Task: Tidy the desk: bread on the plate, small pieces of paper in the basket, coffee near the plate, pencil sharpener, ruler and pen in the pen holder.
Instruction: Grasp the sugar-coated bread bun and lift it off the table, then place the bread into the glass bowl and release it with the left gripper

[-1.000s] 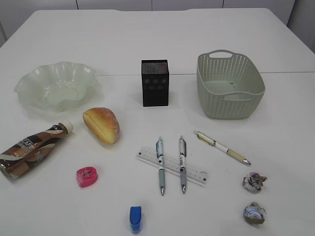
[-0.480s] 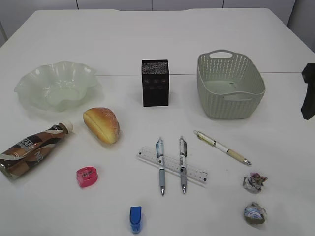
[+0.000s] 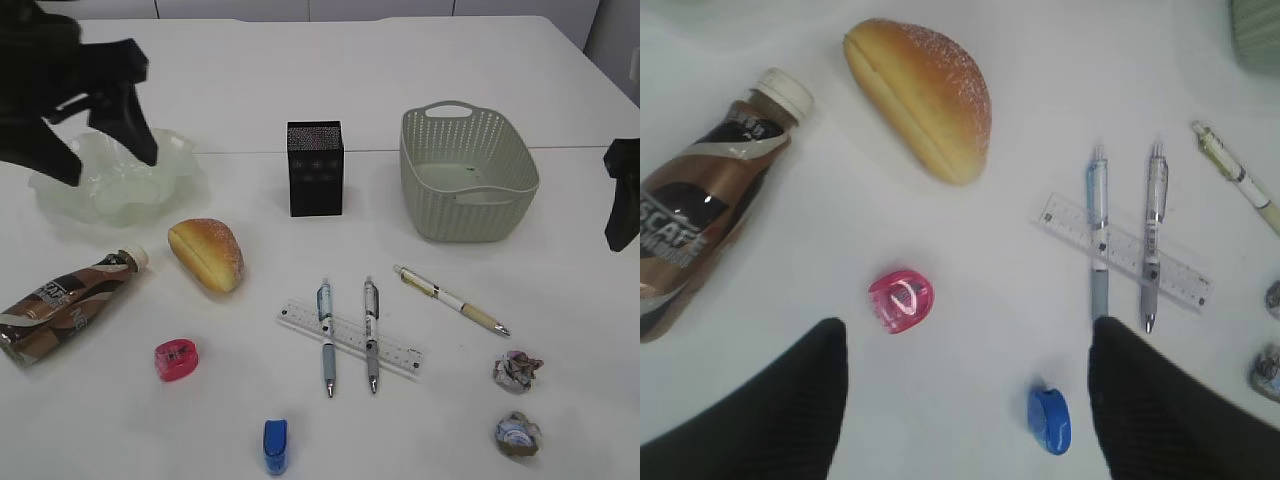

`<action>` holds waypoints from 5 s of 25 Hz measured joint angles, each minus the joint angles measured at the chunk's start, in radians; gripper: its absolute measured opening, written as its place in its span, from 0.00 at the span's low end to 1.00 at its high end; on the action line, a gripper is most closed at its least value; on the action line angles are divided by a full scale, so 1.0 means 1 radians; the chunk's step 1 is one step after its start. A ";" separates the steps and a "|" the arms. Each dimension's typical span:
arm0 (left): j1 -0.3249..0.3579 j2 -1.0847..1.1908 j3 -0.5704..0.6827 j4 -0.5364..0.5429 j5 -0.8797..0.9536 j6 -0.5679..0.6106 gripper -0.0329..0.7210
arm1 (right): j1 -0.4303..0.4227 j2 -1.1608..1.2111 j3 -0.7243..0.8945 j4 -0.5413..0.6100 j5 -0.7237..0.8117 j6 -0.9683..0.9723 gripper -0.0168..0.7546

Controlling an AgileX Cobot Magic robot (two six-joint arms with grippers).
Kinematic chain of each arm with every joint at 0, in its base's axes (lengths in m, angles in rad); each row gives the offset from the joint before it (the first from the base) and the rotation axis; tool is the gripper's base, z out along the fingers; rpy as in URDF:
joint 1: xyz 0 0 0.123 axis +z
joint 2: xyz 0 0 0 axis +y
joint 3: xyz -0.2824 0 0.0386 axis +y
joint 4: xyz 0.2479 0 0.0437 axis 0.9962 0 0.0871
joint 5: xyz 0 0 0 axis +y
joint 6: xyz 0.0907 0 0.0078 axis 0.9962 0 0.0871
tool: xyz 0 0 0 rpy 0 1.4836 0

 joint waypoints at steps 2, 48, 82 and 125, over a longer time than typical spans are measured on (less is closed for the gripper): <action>-0.018 0.084 -0.045 0.013 -0.017 -0.038 0.77 | 0.000 0.000 0.000 0.004 0.000 0.000 0.78; 0.024 0.522 -0.157 -0.001 -0.287 -0.263 0.93 | 0.000 0.000 0.000 0.124 -0.013 -0.043 0.78; 0.030 0.622 -0.161 -0.006 -0.334 -0.206 0.43 | 0.000 0.037 0.000 0.124 -0.020 -0.050 0.78; 0.265 0.653 -0.760 0.240 0.189 -0.031 0.42 | 0.000 0.041 0.000 0.124 -0.067 -0.091 0.78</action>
